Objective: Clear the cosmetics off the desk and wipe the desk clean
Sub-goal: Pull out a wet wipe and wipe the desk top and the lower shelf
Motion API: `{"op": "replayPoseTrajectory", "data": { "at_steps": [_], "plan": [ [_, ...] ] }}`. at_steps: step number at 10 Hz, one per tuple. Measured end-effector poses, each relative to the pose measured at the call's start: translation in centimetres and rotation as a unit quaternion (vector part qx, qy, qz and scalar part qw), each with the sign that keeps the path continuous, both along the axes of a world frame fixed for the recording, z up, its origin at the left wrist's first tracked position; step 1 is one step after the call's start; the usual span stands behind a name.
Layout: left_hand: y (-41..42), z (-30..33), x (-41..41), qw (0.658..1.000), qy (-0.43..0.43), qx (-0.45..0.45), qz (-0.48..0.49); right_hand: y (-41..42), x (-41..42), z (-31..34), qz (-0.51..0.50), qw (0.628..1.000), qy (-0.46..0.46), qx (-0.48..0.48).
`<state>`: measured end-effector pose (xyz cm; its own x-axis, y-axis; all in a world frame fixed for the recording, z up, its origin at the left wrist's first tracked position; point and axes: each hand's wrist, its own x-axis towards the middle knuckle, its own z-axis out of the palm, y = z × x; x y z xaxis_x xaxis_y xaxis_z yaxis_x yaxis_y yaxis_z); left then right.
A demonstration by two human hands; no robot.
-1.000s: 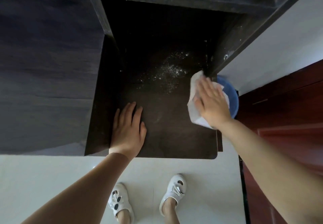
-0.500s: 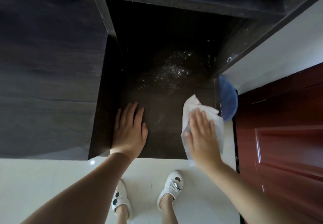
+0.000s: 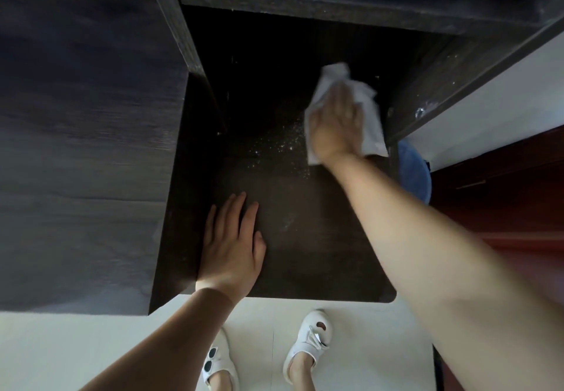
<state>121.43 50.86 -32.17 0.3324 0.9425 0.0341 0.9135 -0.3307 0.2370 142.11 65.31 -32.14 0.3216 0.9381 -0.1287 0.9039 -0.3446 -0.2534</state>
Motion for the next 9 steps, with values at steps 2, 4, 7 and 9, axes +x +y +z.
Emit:
{"op": "replayPoseTrajectory", "data": {
  "at_steps": [2, 4, 7, 9],
  "plan": [
    [0.0, 0.3, 0.0, 1.000, -0.001, -0.007, 0.000, -7.3, -1.4, 0.0, 0.371, 0.927, -0.032, 0.038],
    [0.1, 0.0, 0.0, 1.000, -0.005, -0.012, 0.004, 1.5, 3.0, -0.1, -0.103, 0.992, -0.023, 0.063],
    [0.1, 0.2, 0.2, 1.000, -0.006, -0.024, 0.006, 1.2, 4.2, 0.1, 0.225, 0.973, -0.026, 0.044],
    [0.0, 0.2, -0.1, 1.000, -0.012, -0.020, 0.002, 1.3, -6.6, -0.8, 0.229, 0.973, 0.011, -0.024]
  ]
}}
